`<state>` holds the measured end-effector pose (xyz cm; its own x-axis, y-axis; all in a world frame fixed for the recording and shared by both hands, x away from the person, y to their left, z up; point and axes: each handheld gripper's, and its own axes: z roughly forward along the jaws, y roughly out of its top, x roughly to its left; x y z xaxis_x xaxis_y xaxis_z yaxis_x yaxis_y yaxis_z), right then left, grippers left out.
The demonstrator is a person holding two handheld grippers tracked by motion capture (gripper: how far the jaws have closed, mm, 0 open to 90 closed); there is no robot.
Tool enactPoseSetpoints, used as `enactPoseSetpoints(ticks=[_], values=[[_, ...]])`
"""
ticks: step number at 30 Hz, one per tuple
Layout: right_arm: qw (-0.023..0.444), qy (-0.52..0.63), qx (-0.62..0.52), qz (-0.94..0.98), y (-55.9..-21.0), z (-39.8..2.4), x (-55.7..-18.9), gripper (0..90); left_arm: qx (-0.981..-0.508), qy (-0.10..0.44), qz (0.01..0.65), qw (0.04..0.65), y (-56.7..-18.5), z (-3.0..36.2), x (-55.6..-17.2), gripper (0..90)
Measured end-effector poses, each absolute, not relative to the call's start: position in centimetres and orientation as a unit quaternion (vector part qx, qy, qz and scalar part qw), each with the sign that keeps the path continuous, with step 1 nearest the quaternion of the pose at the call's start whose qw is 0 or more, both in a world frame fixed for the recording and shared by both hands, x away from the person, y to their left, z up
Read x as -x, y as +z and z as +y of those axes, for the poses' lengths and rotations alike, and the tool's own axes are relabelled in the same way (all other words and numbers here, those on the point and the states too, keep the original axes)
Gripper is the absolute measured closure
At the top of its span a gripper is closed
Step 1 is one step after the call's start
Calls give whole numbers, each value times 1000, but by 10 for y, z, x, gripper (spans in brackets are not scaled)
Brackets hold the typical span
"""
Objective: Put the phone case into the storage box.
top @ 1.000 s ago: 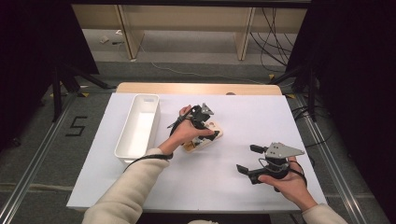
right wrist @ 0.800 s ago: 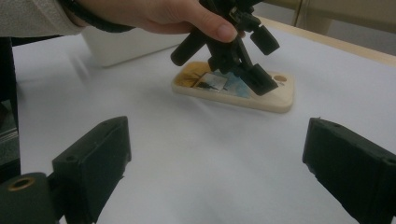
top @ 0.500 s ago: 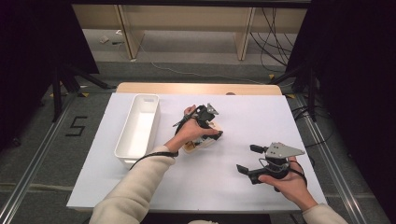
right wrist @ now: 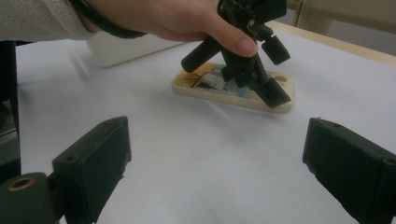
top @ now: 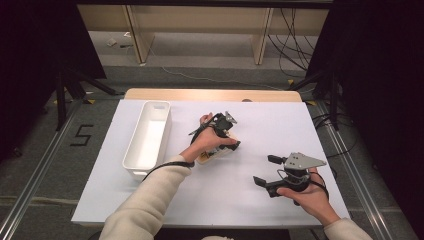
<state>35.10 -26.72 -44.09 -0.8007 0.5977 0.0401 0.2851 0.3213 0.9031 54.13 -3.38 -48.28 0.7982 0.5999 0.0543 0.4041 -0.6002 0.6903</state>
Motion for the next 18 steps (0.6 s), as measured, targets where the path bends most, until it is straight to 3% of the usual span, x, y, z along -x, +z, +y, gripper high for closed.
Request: enactPoseSetpoints(ticks=[18], values=[[152, 511, -279, 799, -441, -268, -351, 89, -887, 140, 287, 333, -487, -37, -546, 0]])
